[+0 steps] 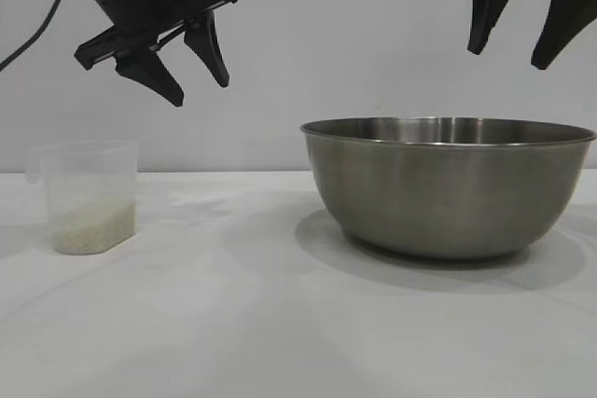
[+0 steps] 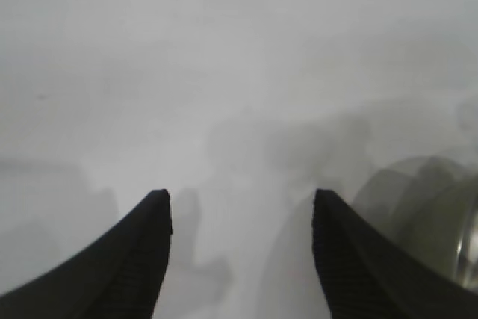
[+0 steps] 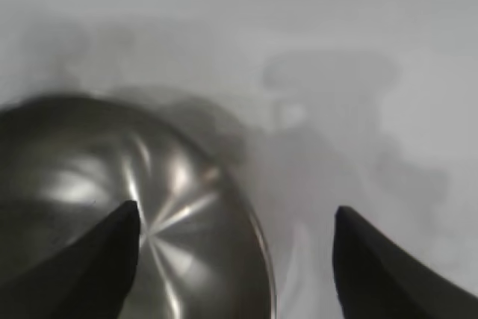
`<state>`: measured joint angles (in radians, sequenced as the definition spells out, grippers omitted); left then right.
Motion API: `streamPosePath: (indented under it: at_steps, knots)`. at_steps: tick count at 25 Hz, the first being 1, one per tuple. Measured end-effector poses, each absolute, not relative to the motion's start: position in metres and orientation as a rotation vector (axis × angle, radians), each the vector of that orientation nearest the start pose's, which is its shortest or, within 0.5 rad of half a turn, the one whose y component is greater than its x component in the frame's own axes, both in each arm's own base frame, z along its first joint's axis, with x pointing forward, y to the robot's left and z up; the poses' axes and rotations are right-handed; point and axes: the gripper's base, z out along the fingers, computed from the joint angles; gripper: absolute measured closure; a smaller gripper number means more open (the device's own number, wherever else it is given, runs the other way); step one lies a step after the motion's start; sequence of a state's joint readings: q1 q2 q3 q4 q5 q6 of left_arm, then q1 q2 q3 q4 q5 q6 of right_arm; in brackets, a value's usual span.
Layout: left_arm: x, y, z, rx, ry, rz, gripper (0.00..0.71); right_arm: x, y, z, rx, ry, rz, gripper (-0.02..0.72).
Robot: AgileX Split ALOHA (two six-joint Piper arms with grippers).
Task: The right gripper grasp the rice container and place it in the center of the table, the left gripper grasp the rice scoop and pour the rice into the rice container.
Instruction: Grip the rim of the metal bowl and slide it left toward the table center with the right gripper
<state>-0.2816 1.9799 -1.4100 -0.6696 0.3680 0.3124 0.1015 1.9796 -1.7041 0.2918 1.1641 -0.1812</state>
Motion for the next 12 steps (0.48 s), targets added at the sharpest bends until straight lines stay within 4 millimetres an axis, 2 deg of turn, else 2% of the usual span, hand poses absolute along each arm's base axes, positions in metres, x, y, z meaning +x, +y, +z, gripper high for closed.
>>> streamPosePath:
  at_steps: [7,12]
  knots:
    - [0.421,-0.143,0.208,0.060,2.386,-0.554,0.345,0.407,0.064,0.252,-0.295,2.948,0.387,0.196]
    - [0.421,-0.142,0.208,0.060,2.385,-0.553,0.345,0.392,0.063,0.223,-0.282,3.062,0.399,0.196]
